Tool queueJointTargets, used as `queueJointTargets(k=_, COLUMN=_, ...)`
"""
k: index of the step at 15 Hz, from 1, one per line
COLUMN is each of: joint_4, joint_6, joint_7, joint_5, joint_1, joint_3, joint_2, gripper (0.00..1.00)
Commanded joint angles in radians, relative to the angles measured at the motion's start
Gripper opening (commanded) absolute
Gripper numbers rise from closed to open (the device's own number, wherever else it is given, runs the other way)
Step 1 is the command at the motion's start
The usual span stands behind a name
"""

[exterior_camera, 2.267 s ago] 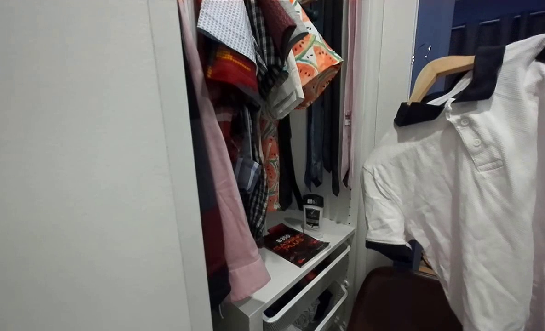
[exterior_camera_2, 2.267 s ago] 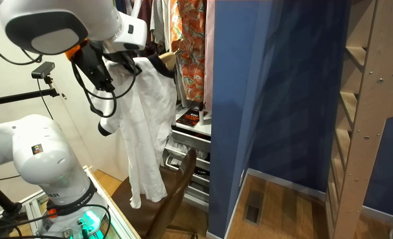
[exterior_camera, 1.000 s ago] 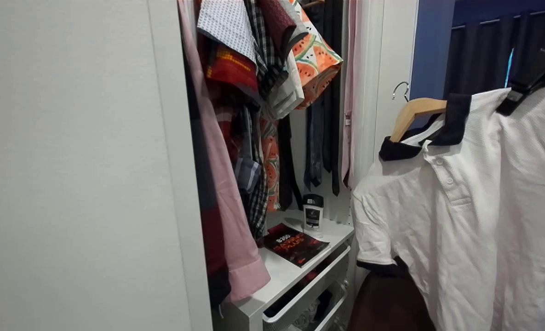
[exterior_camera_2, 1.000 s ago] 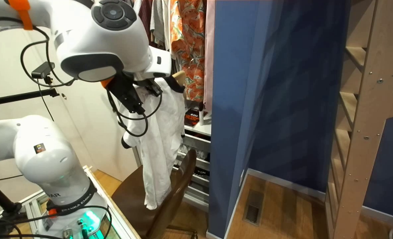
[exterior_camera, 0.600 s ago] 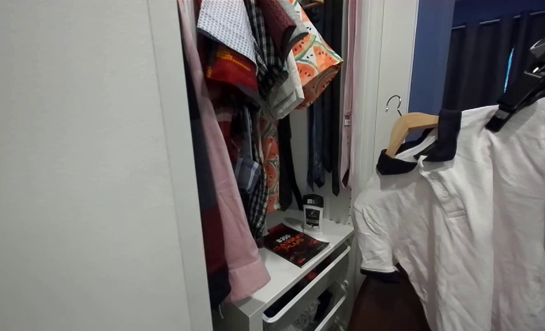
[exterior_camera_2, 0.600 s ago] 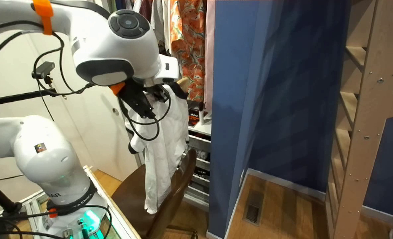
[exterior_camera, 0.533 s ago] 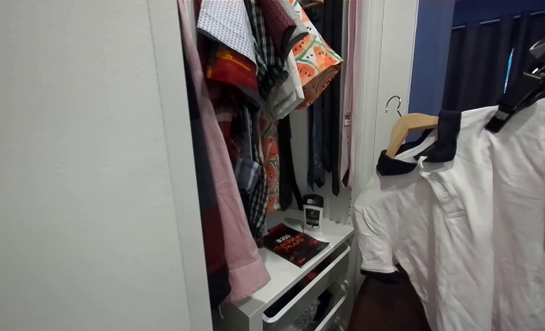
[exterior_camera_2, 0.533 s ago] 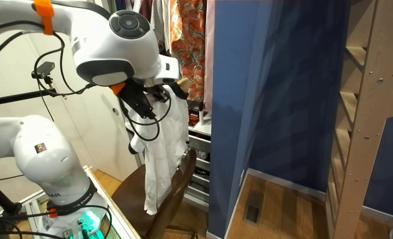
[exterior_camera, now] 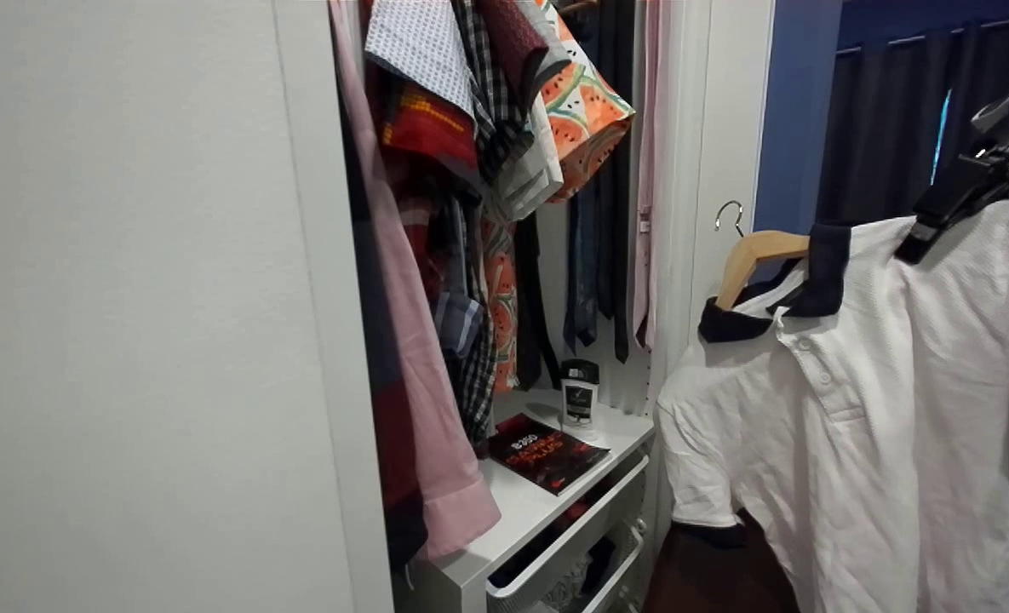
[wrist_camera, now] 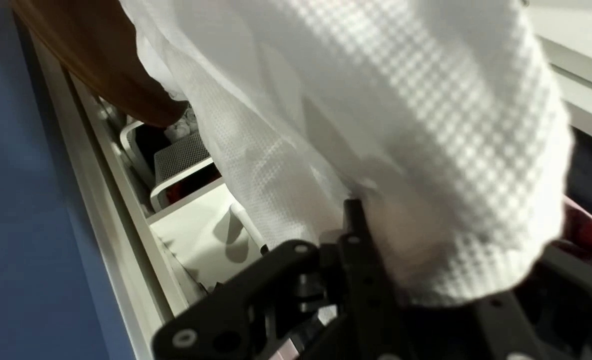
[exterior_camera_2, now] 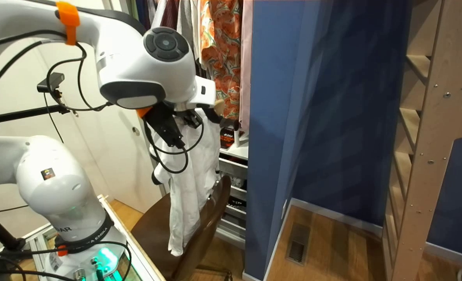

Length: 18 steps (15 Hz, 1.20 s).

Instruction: Remove the hang wire with white shirt and put it on the chair

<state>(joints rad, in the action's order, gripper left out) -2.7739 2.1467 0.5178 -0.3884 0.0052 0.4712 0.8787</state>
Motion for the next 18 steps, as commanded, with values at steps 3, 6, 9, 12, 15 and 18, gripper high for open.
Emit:
queueJointTargets(k=3, joint_4=0.001, joint_6=0.045, joint_7=0.083, joint_5=-0.138, joint_1=0.060, joint_3=0.094, joint_2=-0.096, gripper=0.02)
queueJointTargets(k=6, joint_4=0.002, joint_6=0.082, joint_7=0.180, joint_5=-0.193, joint_1=0.085, joint_3=0.134, joint_2=-0.161, gripper=0.02)
queueJointTargets(k=9, joint_4=0.002, joint_6=0.119, joint_7=0.302, joint_5=-0.235, joint_1=0.111, joint_3=0.150, joint_2=-0.226, gripper=0.02)
queueJointTargets(k=12, joint_4=0.003, joint_6=0.153, joint_7=0.428, joint_5=-0.268, joint_1=0.116, joint_3=0.139, joint_2=-0.297, gripper=0.02)
queueJointTargets(k=15, joint_4=0.003, joint_6=0.192, joint_7=0.552, joint_5=-0.303, joint_1=0.103, joint_3=0.130, joint_2=-0.373, gripper=0.02)
queueJointTargets(k=18, joint_4=0.003, joint_6=0.265, joint_7=0.681, joint_5=-0.378, joint_1=0.099, joint_3=0.124, joint_2=-0.434, gripper=0.02)
